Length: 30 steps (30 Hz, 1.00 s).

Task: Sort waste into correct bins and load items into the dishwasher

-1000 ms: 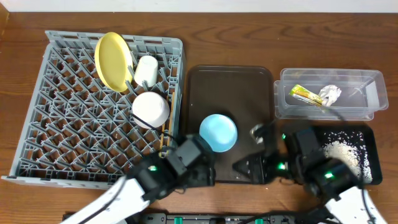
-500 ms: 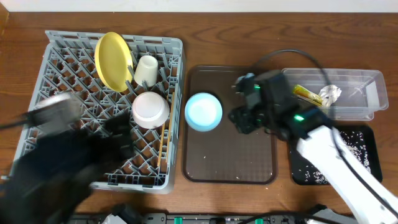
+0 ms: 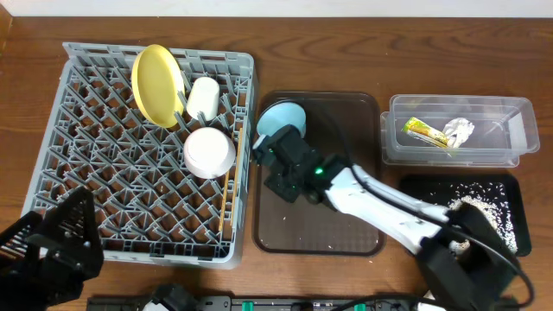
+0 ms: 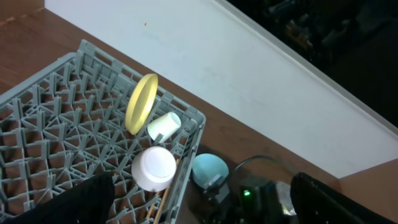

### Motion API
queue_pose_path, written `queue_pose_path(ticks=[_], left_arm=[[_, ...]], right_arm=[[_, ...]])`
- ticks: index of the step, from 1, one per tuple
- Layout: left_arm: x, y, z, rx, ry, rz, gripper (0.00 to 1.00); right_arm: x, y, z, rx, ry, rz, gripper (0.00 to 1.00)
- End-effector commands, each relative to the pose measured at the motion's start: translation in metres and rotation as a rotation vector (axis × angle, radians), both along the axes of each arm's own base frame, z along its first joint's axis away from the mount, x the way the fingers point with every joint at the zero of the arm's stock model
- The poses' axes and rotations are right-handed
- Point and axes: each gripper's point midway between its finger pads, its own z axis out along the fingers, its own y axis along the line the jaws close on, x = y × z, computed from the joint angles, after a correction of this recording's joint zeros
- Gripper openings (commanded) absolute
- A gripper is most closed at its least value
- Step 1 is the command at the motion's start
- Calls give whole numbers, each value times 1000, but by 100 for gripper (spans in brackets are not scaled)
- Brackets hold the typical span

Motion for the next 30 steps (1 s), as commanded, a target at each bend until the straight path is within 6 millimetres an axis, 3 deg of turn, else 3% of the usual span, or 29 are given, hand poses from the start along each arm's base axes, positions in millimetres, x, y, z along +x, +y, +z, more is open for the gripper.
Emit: queue_pose_path(ticks=[1,5,9,13,16,19,21,26,30], left_arm=[[-2,5,1,22,-10,15,92],[-2,5,1,22,-10,16,92],[-2,5,1,22,-10,15,92],[-2,5,1,22,-10,15,93],[-2,5,1,22,-10,15,93],[-2,5,1,22,-10,15,93],[-2,5,1,22,-10,15,93],[-2,5,1,22,-10,15,93],[-2,5,1,22,-10,16,93]], right_arm=[[11,-6,-9,-78,-62,-6,53],[20,-16,-8,-126,-107,-45,44],[23,-17,24,-73,-148,-88,45],[35,-24,69,8,-222,-127,62],[50,-35,83,45,-229,-168,78],[60,-44,76,91,-170,-166,91],[63,-48,67,123,-110,-156,92],[61,-48,38,121,-22,-132,87],[48,-37,11,93,48,-79,80]])
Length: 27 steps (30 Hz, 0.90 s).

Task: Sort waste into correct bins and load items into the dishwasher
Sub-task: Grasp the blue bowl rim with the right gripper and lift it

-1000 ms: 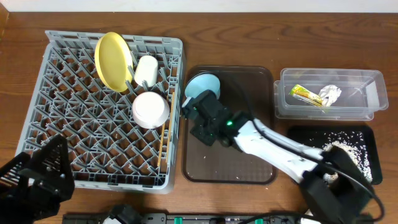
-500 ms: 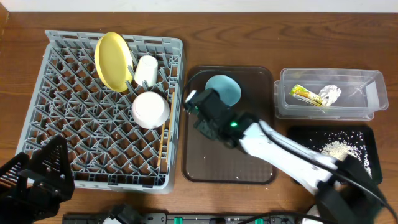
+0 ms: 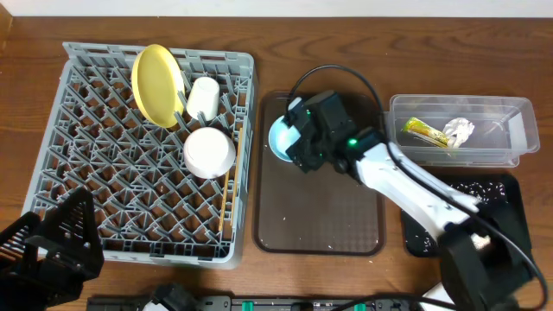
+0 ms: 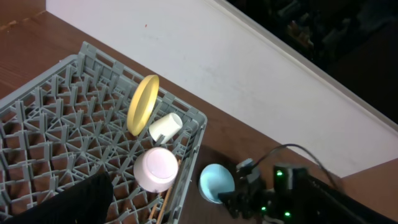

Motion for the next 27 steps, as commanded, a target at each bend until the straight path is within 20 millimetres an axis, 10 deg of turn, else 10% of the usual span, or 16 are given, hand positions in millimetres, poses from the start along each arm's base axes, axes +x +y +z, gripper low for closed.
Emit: queue_pose_path(ticks=[1,27], left_arm=[[-1,4,1,11,-8,17,93],[-1,4,1,11,-8,17,93]], right_arm=[[-17,16,-19,1,65,88,79],[-28,5,-46,-173,63,137,26]])
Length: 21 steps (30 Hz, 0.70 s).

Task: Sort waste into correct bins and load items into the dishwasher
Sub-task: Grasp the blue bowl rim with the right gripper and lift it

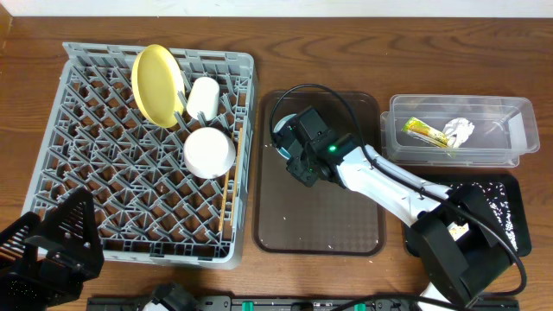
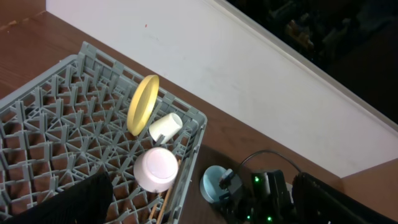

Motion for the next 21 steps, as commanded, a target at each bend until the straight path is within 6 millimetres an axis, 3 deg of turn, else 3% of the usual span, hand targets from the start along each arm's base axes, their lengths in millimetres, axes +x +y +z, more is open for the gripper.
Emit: queue_pose_path(ticks=[1,6,11,16,18,19,21], left_arm=[[-1,4,1,11,-8,17,93],[-1,4,1,11,-8,17,93],[-1,4,1,11,-8,17,93],[-1,4,1,11,-8,17,94],[-1,4,1,11,-8,17,93],[-1,4,1,11,-8,17,93],[-1,4,1,11,-8,17,93]], right_arm=[[-4,0,-9,-36,7,47,24],[-3,-3,-10,-53,4,40,21],[-2,-22,-14,-149,-11,5,21],[-7,-21,-15,-145,9,15,20],[-9,-20,-15,-148,11,21,13],[-9,-19,-15,-148,10,24,2],[-11,-16,-12,-146,8,32,1]])
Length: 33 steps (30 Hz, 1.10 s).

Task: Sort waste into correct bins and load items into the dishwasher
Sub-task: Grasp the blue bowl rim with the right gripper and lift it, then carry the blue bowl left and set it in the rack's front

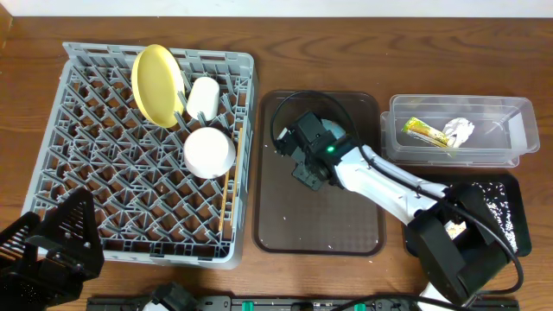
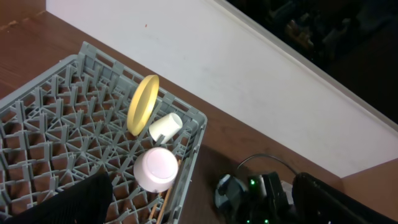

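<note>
The grey dish rack (image 1: 52, 164) holds an upright yellow plate (image 1: 155, 85), a white cup (image 1: 204, 98), an upturned white bowl (image 1: 209, 153) and chopsticks (image 1: 225, 203). My right gripper (image 1: 300, 147) sits low over the back of the brown tray (image 1: 320, 216). It covers the blue bowl in the overhead view. The left wrist view shows the blue bowl (image 2: 227, 190) as a dark disc against the gripper, which appears shut on its rim. My left gripper (image 1: 60, 238) rests open at the rack's front left corner, its fingers (image 2: 87, 199) wide apart.
A clear bin (image 1: 514, 130) at the back right holds a green wrapper (image 1: 422, 130) and crumpled paper (image 1: 460, 130). A black tray (image 1: 510, 207) with white food scraps lies in front of it. The right arm's cable (image 1: 285, 108) loops over the brown tray.
My right gripper has turned and shifted slightly forward over the tray, so the blue bowl, partly visible at its left before, is now hidden under it in the overhead view. The left arm is unchanged.
The right gripper first reached the tilted blue bowl at the tray's back left. Then it held the bowl by its rim with the arm stretched from the right. It then sat over the bowl at the tray's back, and now covers it almost fully.
</note>
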### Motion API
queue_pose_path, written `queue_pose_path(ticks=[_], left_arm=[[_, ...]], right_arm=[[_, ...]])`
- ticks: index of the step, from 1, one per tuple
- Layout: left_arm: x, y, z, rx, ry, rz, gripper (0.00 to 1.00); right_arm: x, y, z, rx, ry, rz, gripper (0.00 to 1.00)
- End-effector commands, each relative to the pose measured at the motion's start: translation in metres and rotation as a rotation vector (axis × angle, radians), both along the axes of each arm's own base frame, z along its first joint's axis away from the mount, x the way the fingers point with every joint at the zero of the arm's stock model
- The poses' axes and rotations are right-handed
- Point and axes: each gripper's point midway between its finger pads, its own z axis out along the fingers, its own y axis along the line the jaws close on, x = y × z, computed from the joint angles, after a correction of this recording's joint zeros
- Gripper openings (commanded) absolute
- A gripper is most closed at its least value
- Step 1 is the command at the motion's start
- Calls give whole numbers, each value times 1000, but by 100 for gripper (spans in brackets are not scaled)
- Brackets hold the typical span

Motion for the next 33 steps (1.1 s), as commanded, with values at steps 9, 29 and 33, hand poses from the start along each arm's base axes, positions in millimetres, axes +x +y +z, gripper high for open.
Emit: queue_pose_path(ticks=[9,29,33], left_arm=[[-1,4,1,11,-8,17,93],[-1,4,1,11,-8,17,93],[-1,4,1,11,-8,17,93]], right_arm=[[2,44,127,335,-83,-154,1],[-53,164,346,1611,387,39,1],[-66,193,340,1728,466,69,1]])
